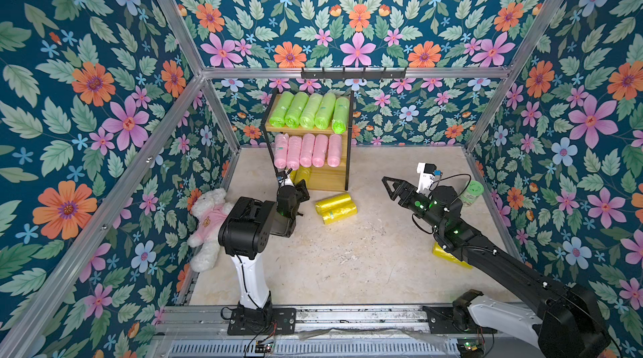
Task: Sort the rolls of trash bags by color and place them on the shelf
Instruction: Place the roll of trash bags on the shelf.
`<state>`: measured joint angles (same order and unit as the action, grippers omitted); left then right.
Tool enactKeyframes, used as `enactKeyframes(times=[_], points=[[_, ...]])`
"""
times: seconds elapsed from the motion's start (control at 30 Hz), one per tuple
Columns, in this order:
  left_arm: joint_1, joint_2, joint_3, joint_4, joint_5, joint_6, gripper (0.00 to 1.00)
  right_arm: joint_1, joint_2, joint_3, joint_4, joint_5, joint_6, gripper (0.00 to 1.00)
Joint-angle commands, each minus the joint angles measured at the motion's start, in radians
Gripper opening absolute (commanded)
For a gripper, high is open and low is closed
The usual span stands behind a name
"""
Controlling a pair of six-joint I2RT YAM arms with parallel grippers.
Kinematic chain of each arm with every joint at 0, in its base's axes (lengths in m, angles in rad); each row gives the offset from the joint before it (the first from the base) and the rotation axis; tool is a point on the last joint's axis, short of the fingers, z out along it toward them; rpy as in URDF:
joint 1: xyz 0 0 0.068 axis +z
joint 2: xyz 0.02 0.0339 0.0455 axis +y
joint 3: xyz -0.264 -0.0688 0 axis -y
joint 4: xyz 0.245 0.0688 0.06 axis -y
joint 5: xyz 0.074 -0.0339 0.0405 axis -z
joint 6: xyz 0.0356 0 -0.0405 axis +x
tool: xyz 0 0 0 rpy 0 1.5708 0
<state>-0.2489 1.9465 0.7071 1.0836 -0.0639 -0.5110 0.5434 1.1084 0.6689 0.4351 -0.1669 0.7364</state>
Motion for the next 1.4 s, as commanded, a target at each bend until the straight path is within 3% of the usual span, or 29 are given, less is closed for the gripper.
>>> enactKeyframes(times=[0.0,0.53,0.9,1.37], points=[[0.002,0.003,0.010,0.028,-0.026,-0.026,0.47,0.002,-0.004,-0.002,0.014,0.004,0.002,0.84],[0.001,0.008,0.003,0.011,-0.049,-0.082,0.57,0.001,0.010,0.013,0.016,-0.006,0.009,0.84],[-0.004,-0.038,-0.038,0.020,-0.056,-0.104,0.60,0.002,-0.002,-0.004,0.017,0.001,0.011,0.84],[-0.013,-0.080,-0.128,0.112,0.173,-0.291,0.74,0.001,0.017,-0.023,0.049,-0.010,0.023,0.84]])
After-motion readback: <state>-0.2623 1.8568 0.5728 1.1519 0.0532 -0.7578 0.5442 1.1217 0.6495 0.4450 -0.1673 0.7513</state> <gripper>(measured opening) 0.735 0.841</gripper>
